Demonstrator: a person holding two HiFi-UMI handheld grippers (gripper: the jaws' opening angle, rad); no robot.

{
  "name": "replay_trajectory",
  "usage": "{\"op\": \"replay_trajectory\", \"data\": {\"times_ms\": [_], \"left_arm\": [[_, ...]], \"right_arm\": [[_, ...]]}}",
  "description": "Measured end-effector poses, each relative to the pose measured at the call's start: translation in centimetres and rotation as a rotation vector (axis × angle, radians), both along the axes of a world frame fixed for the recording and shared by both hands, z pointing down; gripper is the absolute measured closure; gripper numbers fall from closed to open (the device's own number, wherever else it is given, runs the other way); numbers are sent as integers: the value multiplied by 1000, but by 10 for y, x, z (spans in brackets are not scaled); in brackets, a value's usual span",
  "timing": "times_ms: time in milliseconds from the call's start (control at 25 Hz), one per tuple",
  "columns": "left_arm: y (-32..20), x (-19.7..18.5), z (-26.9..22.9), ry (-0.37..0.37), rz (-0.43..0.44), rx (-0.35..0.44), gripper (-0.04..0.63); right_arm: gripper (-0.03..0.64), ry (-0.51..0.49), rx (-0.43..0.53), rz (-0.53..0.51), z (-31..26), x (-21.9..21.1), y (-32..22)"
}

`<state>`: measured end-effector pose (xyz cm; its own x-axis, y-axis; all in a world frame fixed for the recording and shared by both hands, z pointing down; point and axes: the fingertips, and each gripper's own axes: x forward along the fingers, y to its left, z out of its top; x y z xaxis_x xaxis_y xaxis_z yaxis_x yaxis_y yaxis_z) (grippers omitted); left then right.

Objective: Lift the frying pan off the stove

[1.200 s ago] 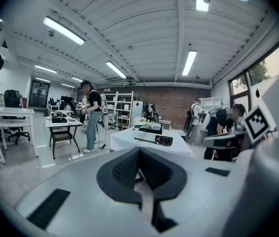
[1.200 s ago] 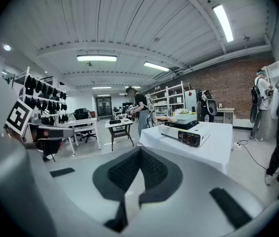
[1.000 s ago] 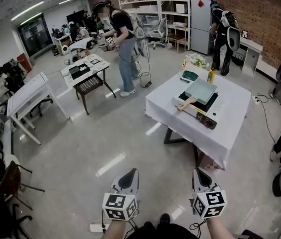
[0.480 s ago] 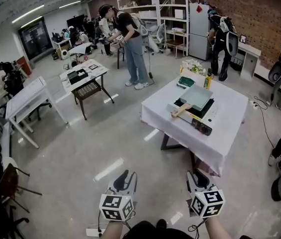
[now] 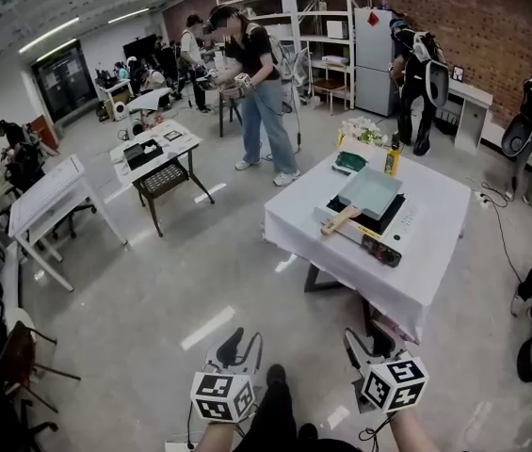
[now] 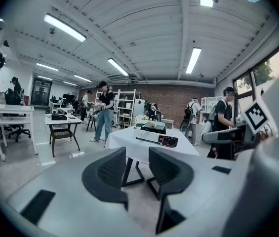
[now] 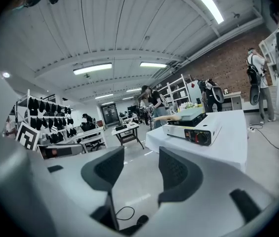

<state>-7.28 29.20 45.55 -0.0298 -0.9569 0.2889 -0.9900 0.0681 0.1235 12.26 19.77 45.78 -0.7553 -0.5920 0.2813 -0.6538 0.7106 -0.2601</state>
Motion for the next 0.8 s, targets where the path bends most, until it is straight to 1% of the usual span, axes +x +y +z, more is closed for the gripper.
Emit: {"op": "replay_trajectory", "data": {"times_ms": [160, 400, 640, 800], "left_arm": [[-26, -12, 4, 6, 17, -5, 475], [-85, -50, 5, 7, 40, 1, 476], [-156, -92, 8, 8, 86, -3, 475], [-202, -114, 11, 15, 124, -7, 476]], "right_arm": [[408, -4, -12, 14, 3, -13, -23], [408, -7, 4, 49, 1, -43, -78], [408, -16, 2, 143, 2, -65, -149], [408, -13, -4, 202, 2, -75, -188]]}}
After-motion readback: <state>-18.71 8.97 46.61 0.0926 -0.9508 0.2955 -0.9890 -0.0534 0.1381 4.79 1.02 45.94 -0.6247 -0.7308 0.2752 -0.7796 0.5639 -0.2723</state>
